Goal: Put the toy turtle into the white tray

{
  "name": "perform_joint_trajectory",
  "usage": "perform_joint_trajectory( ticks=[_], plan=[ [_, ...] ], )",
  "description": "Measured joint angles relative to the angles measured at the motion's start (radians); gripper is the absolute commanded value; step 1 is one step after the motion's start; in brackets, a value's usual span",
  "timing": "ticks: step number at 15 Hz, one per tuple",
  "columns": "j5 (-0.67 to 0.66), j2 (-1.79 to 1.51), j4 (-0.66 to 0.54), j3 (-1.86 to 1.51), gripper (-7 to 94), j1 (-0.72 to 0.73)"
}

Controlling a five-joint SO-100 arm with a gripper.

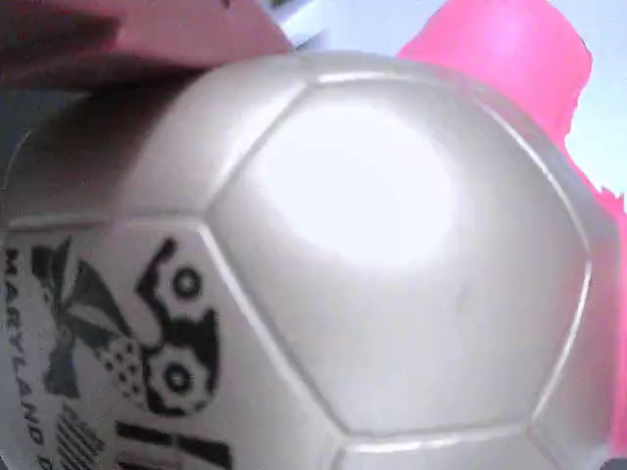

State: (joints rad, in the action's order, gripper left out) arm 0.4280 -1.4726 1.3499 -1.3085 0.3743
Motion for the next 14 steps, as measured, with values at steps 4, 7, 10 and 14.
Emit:
perform_joint_trajectory(
  ticks=[4,7,10,14],
  plan=[
    [-0.025,0.252,0.051,0.268,0,0.055],
    [-0.031,0.397,0.15,0.486,0,0.069],
    [-0.063,0.46,0.233,0.581,0,0.06],
    [-0.117,0.499,0.253,0.584,0,0.026]
  ],
)
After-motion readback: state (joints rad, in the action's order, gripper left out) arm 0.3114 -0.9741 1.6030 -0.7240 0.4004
